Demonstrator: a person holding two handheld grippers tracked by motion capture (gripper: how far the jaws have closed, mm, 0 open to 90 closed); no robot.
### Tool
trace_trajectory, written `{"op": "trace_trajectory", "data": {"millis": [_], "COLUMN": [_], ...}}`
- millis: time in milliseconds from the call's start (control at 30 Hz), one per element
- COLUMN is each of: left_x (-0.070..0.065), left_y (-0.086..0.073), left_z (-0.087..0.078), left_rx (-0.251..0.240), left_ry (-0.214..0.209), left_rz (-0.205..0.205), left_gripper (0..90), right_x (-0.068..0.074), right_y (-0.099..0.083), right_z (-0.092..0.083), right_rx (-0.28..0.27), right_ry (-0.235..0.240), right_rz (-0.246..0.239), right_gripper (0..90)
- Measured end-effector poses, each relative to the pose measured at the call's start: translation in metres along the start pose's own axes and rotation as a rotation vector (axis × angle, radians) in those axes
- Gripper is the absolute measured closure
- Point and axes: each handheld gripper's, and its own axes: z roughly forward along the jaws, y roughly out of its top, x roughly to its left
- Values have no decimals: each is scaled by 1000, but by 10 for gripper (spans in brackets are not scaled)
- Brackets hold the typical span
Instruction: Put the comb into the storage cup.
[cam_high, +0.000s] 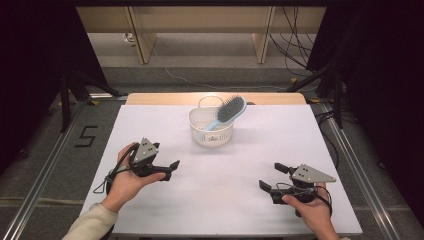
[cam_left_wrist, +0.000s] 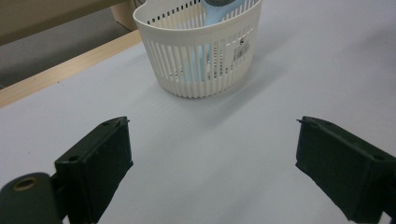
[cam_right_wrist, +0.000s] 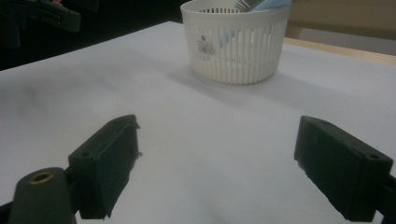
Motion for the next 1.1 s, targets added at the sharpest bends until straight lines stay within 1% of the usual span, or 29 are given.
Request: {"op": "trace_trajectory", "data": {"millis": [167,333,400,433,500,600,767,967,1067,1100], "left_x": [0,-2,-4,-5,-6,-6,-4,-4,-7,-7], "left_y": [-4,-10,-14,-17,-20,-25,-32,-43,-47,-48], "left_z": [-4,-8,-10,-11,-12,-14,-20,-28,-31,-33], "left_rx": [-4,-12,-23,-21,-17,-17,-32,-33,-33,-32], "left_ry": [16,9,1,-7,-9,-3,13,18,18,20], "left_rz": [15,19,9,10,16,19,13,9,4,9], "left_gripper": [99,99,99,99,97,94,95,94,95,95], "right_x": [0,0,0,0,0,0,0,0,0,0], "right_y": [0,0,0,0,0,0,0,0,0,0], "right_z": [0,0,0,0,0,0,0,0,0,0], "right_rx": [-4,-3,-4,-4,-4,-1,-1,-1,-1,0], "right_ry": [-2,-1,-1,-1,0,0,1,1,1,1], "right_rz": [-1,-5,-4,-4,-3,-6,-2,-2,-2,-1], "right_gripper": [147,147,146,146,147,146,146,146,146,146]}}
